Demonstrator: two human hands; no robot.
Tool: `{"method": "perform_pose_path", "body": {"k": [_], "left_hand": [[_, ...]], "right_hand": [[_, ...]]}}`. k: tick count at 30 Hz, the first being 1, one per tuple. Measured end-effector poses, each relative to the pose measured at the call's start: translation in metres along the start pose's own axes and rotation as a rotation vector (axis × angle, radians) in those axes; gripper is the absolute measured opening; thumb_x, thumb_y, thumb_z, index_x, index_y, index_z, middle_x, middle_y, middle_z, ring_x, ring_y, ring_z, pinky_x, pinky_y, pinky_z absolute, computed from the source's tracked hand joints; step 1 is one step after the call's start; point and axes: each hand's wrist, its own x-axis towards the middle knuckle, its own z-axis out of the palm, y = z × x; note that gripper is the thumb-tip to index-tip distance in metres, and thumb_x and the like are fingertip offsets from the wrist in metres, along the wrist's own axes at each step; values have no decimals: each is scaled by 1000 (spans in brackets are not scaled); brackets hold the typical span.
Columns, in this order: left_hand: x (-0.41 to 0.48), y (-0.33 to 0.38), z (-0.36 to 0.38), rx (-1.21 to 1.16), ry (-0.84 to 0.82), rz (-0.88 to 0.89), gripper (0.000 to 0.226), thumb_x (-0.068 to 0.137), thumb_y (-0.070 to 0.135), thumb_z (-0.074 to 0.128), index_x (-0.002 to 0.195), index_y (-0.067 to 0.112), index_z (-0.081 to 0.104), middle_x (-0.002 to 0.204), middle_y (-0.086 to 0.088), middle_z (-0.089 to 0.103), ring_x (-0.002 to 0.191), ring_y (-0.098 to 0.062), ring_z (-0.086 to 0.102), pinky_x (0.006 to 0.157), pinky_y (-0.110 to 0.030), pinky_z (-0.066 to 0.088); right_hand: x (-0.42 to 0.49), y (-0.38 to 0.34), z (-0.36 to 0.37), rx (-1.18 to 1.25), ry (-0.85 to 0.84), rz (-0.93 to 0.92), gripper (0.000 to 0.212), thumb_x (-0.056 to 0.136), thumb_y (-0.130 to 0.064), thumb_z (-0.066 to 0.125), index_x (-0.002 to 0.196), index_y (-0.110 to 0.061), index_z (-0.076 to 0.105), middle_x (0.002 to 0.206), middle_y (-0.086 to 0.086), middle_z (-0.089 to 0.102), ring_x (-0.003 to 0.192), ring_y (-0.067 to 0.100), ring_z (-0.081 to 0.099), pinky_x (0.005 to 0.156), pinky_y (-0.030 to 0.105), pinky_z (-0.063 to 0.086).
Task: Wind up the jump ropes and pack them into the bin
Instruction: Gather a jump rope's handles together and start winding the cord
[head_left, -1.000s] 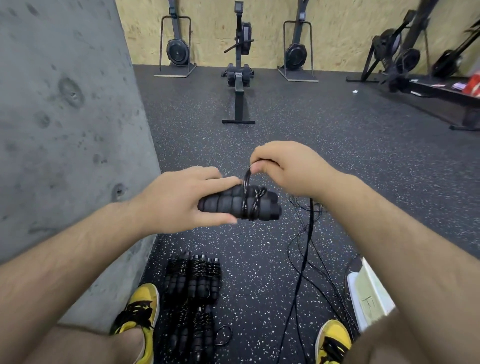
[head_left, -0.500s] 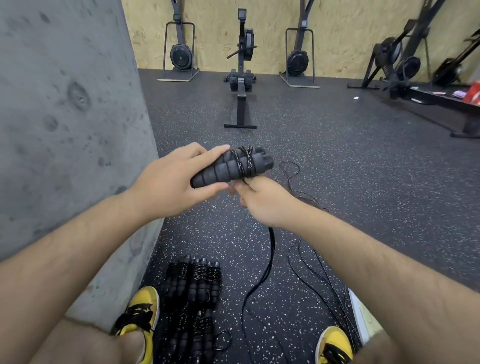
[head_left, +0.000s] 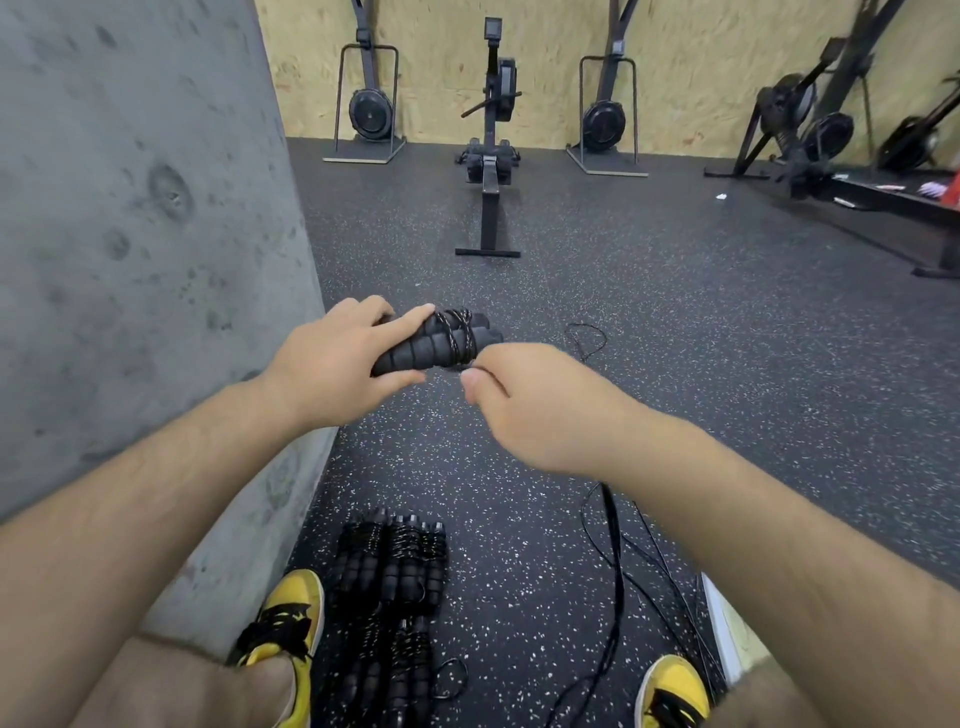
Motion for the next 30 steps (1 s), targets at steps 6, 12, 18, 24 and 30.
{"method": "perform_pose_path", "body": {"k": [6,12,18,24,30], "left_hand": [[-1,11,-4,-55,-27,179,77,81,70,45,152,40,38,118,4,55,100,-22,49,81,-44,53],[-11,25,-8,-269,-99,360,74,81,62,61,148,39,41,123,10,53,102,-17,47,93,-44,46],[-21,40,-26,-532,-108,371,75,79,37,78,147,30,48,125,18,54,120,-15,51,106,-34,39],[-19,53,-25,-794,-37,274,72,81,29,80,146,20,49,135,8,59,130,-15,54,113,-37,41],[-4,45,-11,-661,105,191,73,78,50,74,142,24,51,119,19,56,113,2,53,104,-23,39]], "right_hand": [[11,24,-19,-422,246,-133,31,104,-43,32,97,-23,55,88,-4,58,82,25,57,67,35,43],[30,50,-24,-384,225,-239,43,97,-60,35,103,-30,64,98,-9,60,95,16,58,76,35,48],[33,79,-22,92,133,-192,25,95,-48,56,88,-26,66,75,-8,63,70,7,54,71,33,47],[27,69,-1,650,-92,70,35,99,3,44,77,-21,53,74,-2,52,58,3,52,56,11,45],[29,47,40,606,-173,224,21,105,-26,39,90,-20,52,68,-3,49,56,11,42,54,30,38]]}}
